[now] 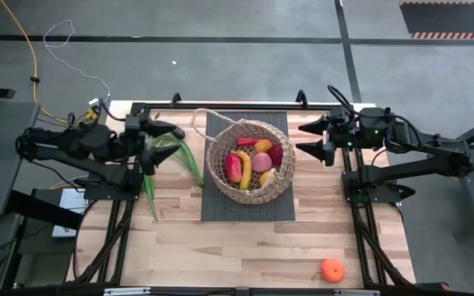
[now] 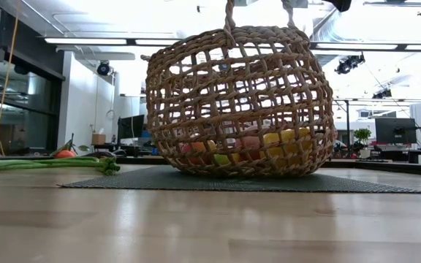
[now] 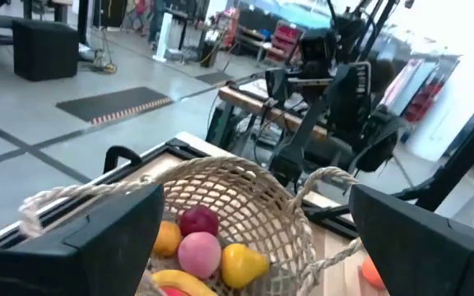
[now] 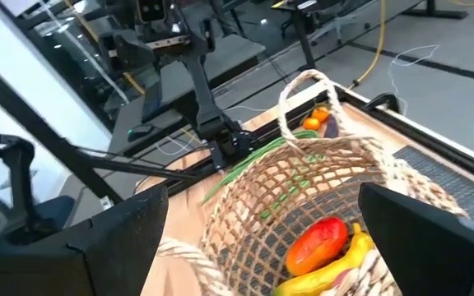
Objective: Build produce basket
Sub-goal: Put the orange into the woven basket
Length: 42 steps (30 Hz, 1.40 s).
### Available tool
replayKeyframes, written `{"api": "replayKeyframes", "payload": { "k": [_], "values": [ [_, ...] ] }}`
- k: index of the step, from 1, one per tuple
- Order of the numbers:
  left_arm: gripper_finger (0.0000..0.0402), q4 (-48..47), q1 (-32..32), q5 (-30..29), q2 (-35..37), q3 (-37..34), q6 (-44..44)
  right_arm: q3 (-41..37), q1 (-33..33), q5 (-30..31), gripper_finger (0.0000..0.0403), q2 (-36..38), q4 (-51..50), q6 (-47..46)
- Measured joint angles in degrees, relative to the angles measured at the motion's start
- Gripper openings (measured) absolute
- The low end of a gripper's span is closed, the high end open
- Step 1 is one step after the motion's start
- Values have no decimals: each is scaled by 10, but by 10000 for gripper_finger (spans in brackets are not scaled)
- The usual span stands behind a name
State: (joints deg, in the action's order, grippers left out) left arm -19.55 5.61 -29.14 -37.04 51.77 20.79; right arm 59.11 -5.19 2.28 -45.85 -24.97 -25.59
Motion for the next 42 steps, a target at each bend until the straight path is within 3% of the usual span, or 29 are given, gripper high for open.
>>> {"api": "replayKeyframes", "payload": {
  "k": [9,23,33,42],
  "values": [
    [374,-20,0,-3,78,-32,-63,0,0,25,388,-8,16,1],
    [374,6,0,0,81,-32,-32,0,1,9,388,-6,36,138],
    [374,1,0,0,79,-32,-126,0,1,9,388,-8,32,170],
    [374,1,0,-52,79,-32,-106,1,1,8,388,-7,10,136]
  ]
}}
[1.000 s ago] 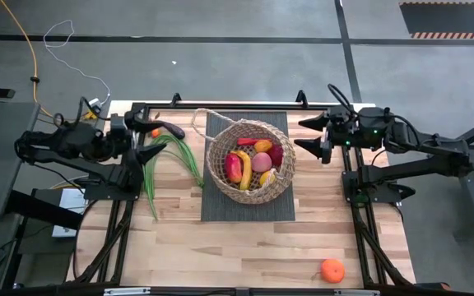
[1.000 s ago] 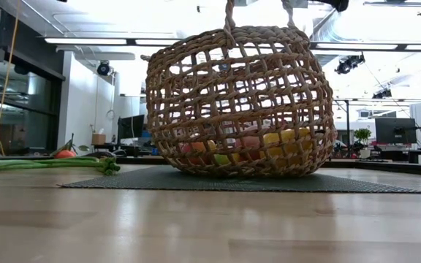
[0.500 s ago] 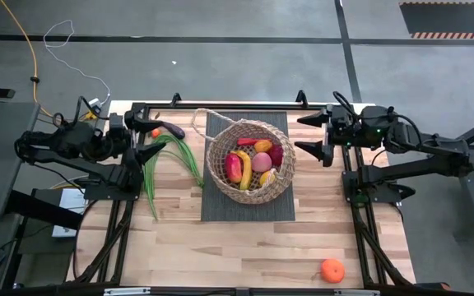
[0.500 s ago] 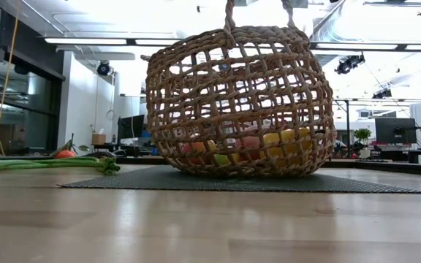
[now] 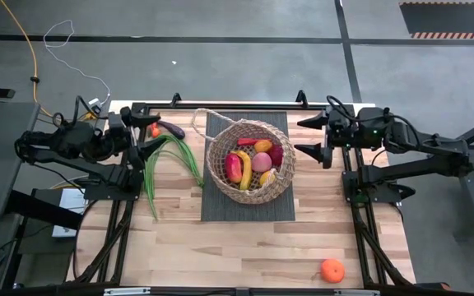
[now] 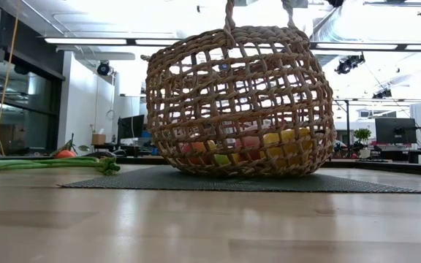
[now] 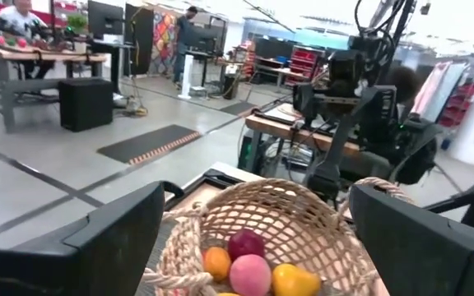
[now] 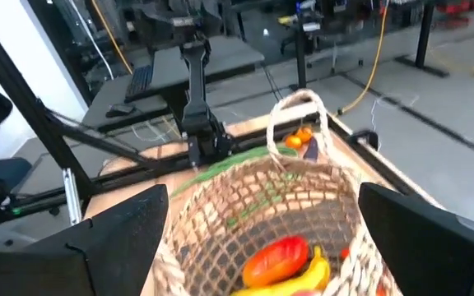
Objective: Build produce basket
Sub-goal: Put the orange into the woven basket
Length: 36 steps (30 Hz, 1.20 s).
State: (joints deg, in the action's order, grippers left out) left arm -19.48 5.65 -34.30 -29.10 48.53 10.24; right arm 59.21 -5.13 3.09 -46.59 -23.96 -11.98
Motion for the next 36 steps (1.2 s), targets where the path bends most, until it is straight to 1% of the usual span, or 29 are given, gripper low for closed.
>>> {"api": "replayKeyframes", "payload": {
  "k": [4,8,11,14,15,17,19,22,26,28,30,33,36],
  "values": [
    [374,-7,0,12,0,0,24,16,0,-20,388,-5,-58,-61],
    [374,-22,0,30,0,0,44,51,21,-62,388,-45,-207,-151],
    [374,-21,0,45,0,0,58,92,66,-120,388,-95,-327,-241],
    [374,-22,0,64,0,0,60,130,133,-163,388,-137,-435,-335],
    [374,-22,0,69,1,0,58,134,159,-169,388,-152,-474,-386],
    [374,-22,0,70,2,0,61,137,211,-182,388,-180,-507,-505],
    [374,-22,0,66,2,0,61,135,267,-199,388,-202,-504,-630],
    [374,-22,0,65,2,0,61,129,356,-207,388,-250,-459,-805],
    [374,-22,0,92,1,0,61,129,447,-220,388,-325,-360,-976],
    [374,-22,0,104,1,0,61,129,478,-252,388,-366,-324,-1029],
    [374,-22,0,110,2,0,61,129,504,-274,388,-402,-314,-1079],
    [374,-22,0,112,2,0,61,129,530,-274,388,-453,-307,-1126],
    [374,-19,0,112,2,0,61,129,543,-273,388,-494,-316,-1131]
  ]
}}
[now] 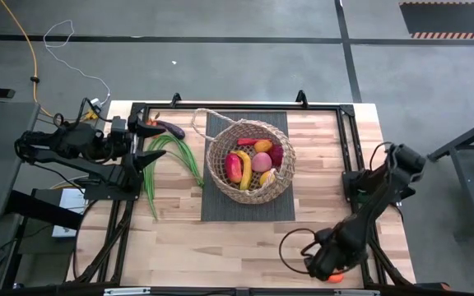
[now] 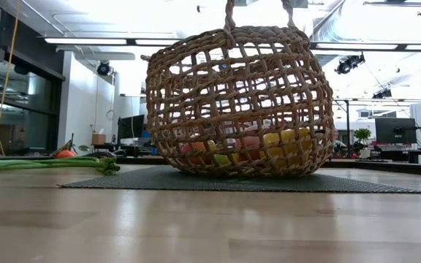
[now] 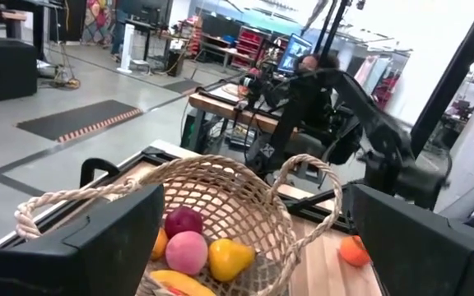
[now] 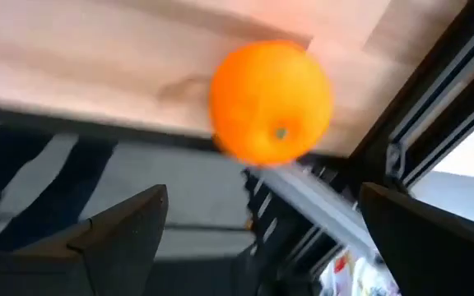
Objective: Build produce basket
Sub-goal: Put the orange into the woven basket
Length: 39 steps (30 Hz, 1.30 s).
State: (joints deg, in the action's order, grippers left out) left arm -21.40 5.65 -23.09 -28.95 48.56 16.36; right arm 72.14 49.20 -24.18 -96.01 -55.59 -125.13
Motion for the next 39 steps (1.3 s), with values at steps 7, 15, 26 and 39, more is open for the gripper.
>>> {"api": "replayKeyframes", "payload": {
  "k": [7,15,26,39],
  "values": [
    [374,17,0,0,0,0,2,0,-1,-19,388,-70,19,-1],
    [374,21,0,0,0,0,2,-1,4,-41,388,-118,8,15],
    [374,21,0,0,0,0,0,-1,4,-50,388,-170,11,31],
    [374,20,0,-7,0,0,3,1,4,-44,328,-170,9,63]
  ]
}}
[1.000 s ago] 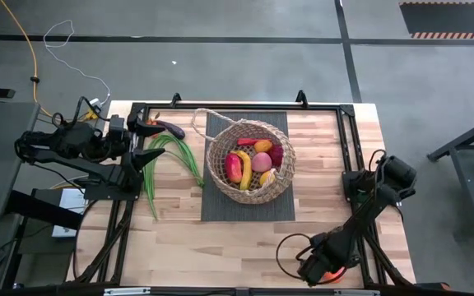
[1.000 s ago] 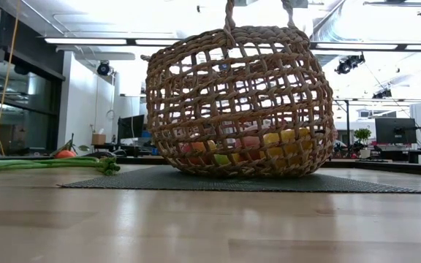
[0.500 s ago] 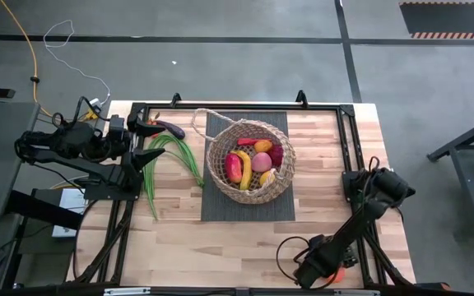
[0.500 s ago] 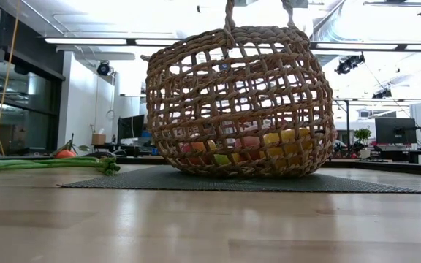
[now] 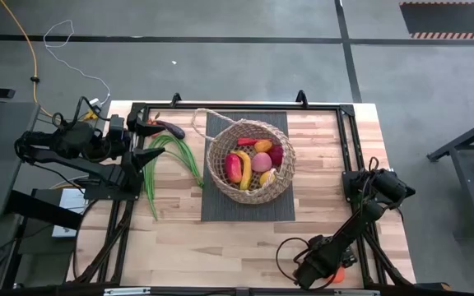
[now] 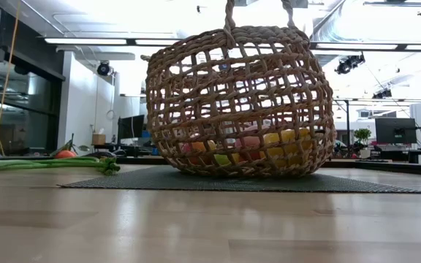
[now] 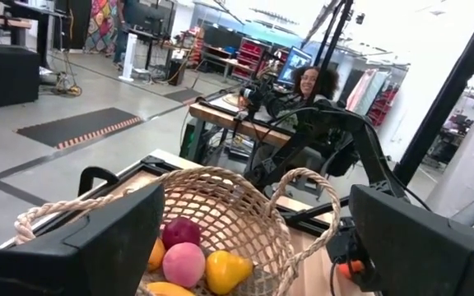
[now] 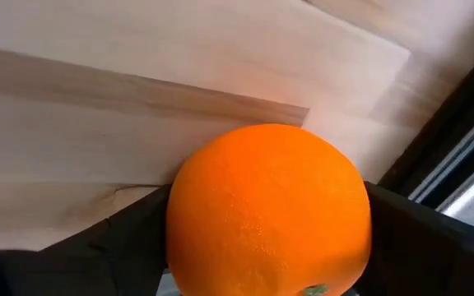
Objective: Build produce basket
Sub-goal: Put the orange into the woven basket
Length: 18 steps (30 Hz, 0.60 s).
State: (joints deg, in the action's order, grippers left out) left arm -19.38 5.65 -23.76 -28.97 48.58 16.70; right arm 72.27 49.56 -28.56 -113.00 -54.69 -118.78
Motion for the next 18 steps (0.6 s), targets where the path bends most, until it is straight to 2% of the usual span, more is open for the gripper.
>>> {"api": "replayKeyframes", "payload": {
  "k": [4,8,11,15,18],
  "values": [
    [374,0,0,14,0,0,8,18,0,82,321,26,-3,9],
    [374,0,0,14,0,0,7,38,0,253,319,80,0,11],
    [374,0,0,12,0,0,7,45,-4,396,319,134,23,49],
    [374,0,0,13,0,0,7,46,-35,537,318,207,96,167],
    [374,0,0,37,0,0,7,46,-82,595,317,254,174,313]
  ]
}}
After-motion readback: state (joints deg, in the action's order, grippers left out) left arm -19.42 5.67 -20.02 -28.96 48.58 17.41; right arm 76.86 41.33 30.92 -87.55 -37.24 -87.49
